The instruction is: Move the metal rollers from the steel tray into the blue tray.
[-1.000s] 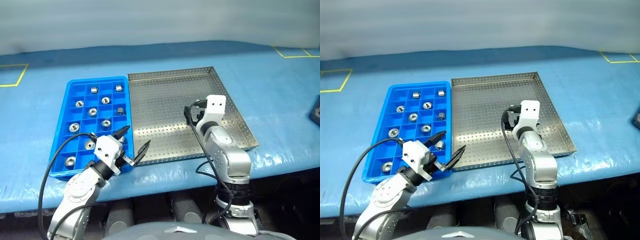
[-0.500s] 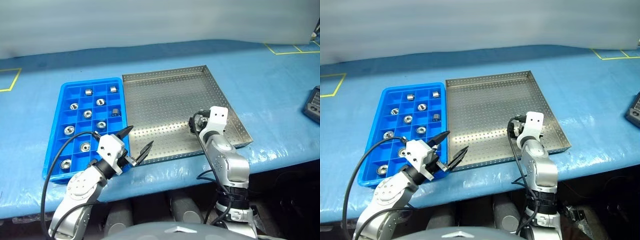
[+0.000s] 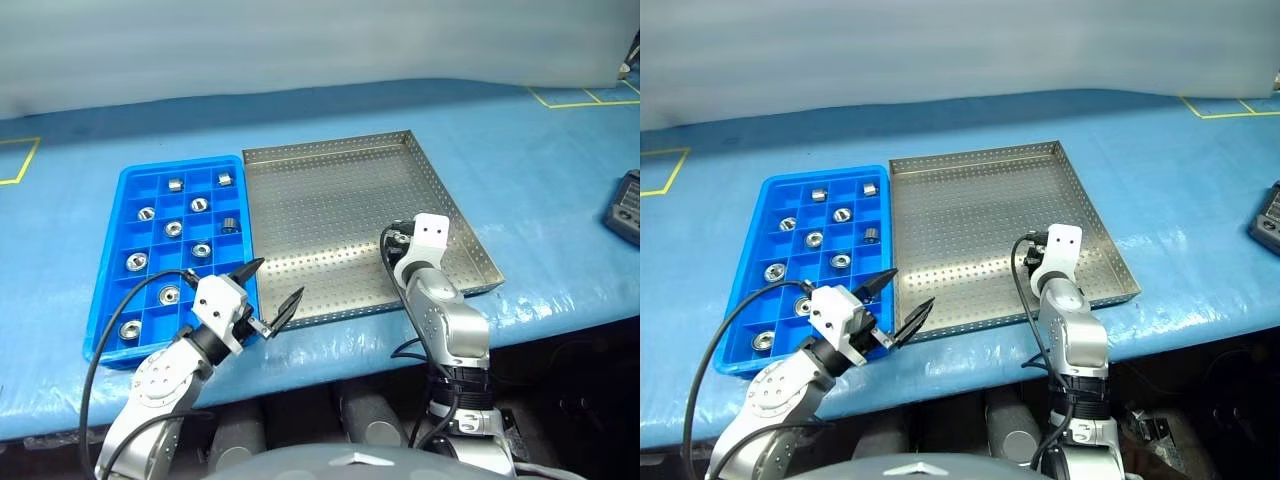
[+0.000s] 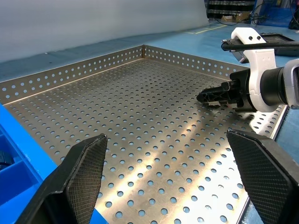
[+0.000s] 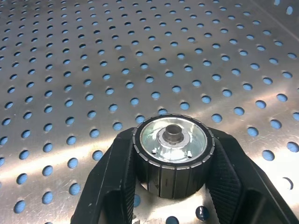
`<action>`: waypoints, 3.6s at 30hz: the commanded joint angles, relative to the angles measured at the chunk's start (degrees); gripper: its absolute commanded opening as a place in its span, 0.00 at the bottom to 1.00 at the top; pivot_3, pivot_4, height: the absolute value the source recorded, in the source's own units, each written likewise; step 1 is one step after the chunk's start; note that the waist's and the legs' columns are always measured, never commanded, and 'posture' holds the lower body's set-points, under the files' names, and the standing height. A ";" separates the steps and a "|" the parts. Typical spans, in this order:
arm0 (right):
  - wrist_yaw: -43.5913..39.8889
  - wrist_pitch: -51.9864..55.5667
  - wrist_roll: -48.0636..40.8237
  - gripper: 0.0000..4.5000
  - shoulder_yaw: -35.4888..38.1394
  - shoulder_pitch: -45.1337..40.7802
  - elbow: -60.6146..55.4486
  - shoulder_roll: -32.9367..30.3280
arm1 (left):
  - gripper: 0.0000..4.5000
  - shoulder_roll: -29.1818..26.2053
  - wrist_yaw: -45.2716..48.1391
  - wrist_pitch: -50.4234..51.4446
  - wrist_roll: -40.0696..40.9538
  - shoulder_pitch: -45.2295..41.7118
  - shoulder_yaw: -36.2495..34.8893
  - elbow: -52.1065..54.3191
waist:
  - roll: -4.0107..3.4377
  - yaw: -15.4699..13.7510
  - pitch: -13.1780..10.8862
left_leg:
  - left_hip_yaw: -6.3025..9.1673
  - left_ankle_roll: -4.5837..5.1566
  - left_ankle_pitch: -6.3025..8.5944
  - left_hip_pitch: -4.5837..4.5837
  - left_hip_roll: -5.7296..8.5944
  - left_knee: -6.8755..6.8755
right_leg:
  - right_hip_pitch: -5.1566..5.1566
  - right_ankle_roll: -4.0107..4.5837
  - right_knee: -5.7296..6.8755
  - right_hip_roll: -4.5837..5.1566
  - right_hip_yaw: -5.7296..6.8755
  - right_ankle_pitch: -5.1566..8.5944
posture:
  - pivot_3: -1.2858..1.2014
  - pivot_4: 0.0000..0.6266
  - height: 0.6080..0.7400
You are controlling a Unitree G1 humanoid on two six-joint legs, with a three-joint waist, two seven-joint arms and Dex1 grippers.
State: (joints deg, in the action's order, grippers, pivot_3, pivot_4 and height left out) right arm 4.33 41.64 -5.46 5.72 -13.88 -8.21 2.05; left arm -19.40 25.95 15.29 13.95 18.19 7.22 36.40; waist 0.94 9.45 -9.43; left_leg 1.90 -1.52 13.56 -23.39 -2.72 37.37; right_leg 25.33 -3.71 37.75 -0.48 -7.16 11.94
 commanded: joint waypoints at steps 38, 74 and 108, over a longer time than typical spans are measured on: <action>-37.25 0.27 -6.61 0.38 -36.64 -15.07 0.38 -2.76 | 1.00 8.16 -14.33 -15.15 -9.50 27.47 -3.92 8.77 | 0.32 -10.65 -0.19 | 0.00 -0.02 0.02 -0.07 -0.01 -0.09 | 0.14 0.17 -0.13 0.09 0.13 0.17 | 0.65 0.24 1.00; -40.43 2.53 -6.09 0.95 -36.69 -13.96 4.73 -3.68 | 1.00 7.00 -10.17 -17.13 -6.54 26.33 -4.16 6.17 | 0.20 -12.84 -0.11 | 0.03 -0.06 0.06 -0.15 -0.01 -0.19 | 0.12 0.11 -0.85 0.13 0.23 0.15 | 0.63 0.24 1.00; -33.59 -4.36 -5.61 0.95 -29.29 -15.29 4.88 0.43 | 1.00 6.01 -8.93 -16.11 -5.94 23.30 -4.59 5.21 | 0.20 -12.23 -0.05 | 0.01 -0.06 0.06 -0.23 -0.02 -0.18 | 0.04 0.07 -0.78 0.10 0.22 0.11 | 0.62 0.24 1.00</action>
State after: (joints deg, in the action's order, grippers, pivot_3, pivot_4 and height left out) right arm -31.71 40.29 -11.34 -26.69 -27.72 -2.58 1.09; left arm -13.03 16.59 -0.49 7.45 41.60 2.38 40.78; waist 1.14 -2.77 -9.48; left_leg 1.91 -1.57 13.61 -23.65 -2.75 37.18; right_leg 25.39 -3.65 37.00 -0.40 -6.94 12.04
